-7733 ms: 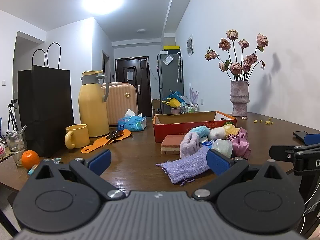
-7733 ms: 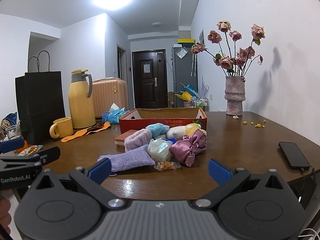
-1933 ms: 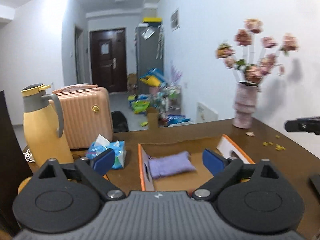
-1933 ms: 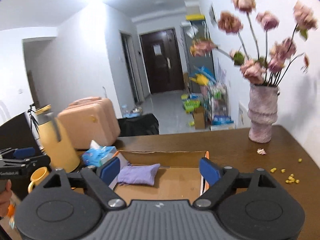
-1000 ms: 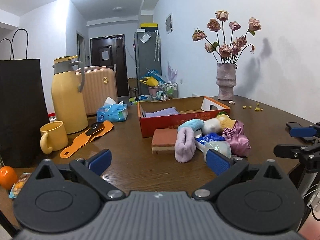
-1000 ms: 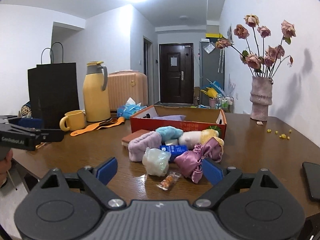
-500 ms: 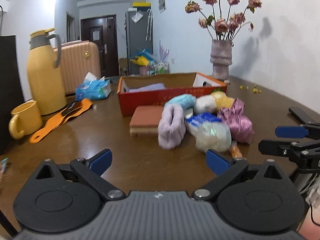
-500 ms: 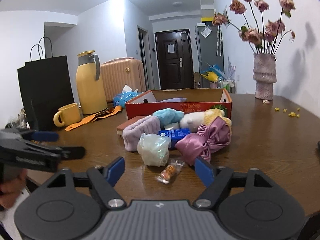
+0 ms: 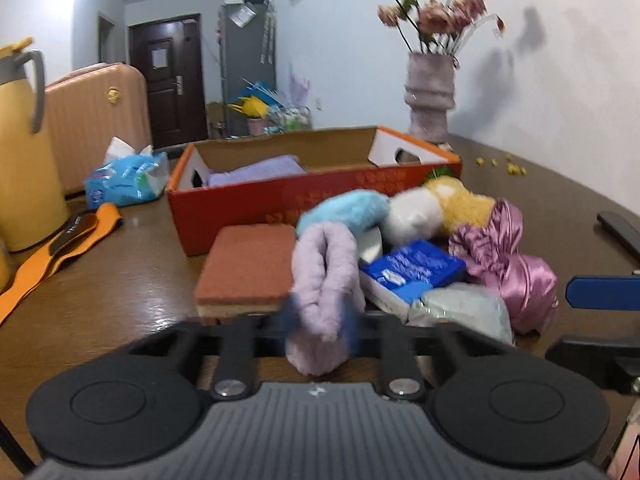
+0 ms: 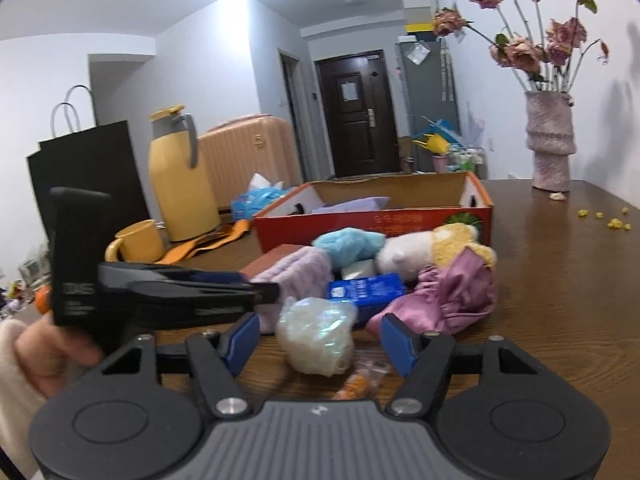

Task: Organize soft objects
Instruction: 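Close both grippers on the pink fuzzy towel roll and lift it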

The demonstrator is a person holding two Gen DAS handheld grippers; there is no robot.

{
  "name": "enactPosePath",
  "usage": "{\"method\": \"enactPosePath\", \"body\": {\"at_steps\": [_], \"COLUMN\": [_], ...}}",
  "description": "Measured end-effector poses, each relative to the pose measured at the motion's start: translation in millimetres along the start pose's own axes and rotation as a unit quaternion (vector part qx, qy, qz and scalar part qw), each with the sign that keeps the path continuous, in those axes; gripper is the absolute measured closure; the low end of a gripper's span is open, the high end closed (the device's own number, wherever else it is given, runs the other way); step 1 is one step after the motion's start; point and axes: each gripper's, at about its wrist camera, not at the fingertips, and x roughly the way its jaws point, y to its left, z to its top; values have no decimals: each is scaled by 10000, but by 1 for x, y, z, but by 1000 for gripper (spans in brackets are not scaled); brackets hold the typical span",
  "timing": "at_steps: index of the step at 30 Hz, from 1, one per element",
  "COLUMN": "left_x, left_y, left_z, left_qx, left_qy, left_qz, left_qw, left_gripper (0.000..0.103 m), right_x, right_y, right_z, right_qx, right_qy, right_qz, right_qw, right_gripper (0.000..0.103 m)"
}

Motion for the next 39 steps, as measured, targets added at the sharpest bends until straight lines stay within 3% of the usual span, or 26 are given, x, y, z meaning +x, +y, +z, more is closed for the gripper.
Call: {"method": "enactPosePath", "body": {"at_steps": [3, 5, 7, 10, 11, 15, 16, 17, 19, 24, 27, 30, 31, 35, 39], "left_x": [-20, -44, -65, -78, -78, -78, -79, -81, -92, -107, -100, -87, -83, -78, -74], "left_y": [4, 18, 42, 79, 88, 108, 109, 111, 119, 127, 121, 118, 119, 134, 132], "left_z": [0, 3, -1, -21, -28, -45, -46, -48, -50, -54, -62, -67, -69, -73, -69], "left_qx": [-153, -662, -1372, -2125, -2244, -2224, -2198, -2233, -2442, -2706, -2861, -2920, -2973, -3335, -3193], "left_qy": [-123, -143, 14, 454, 527, 313, 239, 148, -68, 176, 357, 545, 614, 625, 634], "left_qz": [6, -329, -884, -1337, -1315, -136, 59, 161, 121, -228, -626, -597, -600, -712, -712], "left_qw": [9998, 9972, 9866, 9669, 9641, 9744, 9752, 9745, 9696, 9623, 9555, 9530, 9509, 9380, 9429], "left_gripper": [89, 90, 90, 90, 89, 87, 77, 58, 50, 50, 52, 71, 79, 80, 80], "right_x": [2, -1, -6, -11, -10, 7, 13, 21, 35, 73, 102, 127, 129, 112, 103], "right_y": [7, 15, 23, 33, 36, 48, 52, 56, 62, 64, 61, 54, 53, 58, 56], "right_z": [-2, -3, -4, -8, -9, -14, -15, -14, -10, 5, 10, 8, 6, -1, -8], "right_qx": [-20, -174, -346, -474, -481, -314, -291, -299, -282, 95, 281, 644, 740, 752, 998], "right_qy": [-11, -111, -227, -258, -248, 6, 55, 98, 139, 371, 654, 1043, 1125, 1223, 1226], "right_qz": [159, 266, 394, 654, 715, 901, 950, 984, 946, 990, 789, 822, 912, 971, 955], "right_qw": [9999, 9994, 9984, 9964, 9960, 9954, 9950, 9946, 9950, 9943, 9943, 9890, 9867, 9849, 9828], "right_gripper": [36, 36, 36, 36, 36, 36, 36, 36, 36, 37, 57, 72, 74, 74, 73]}}
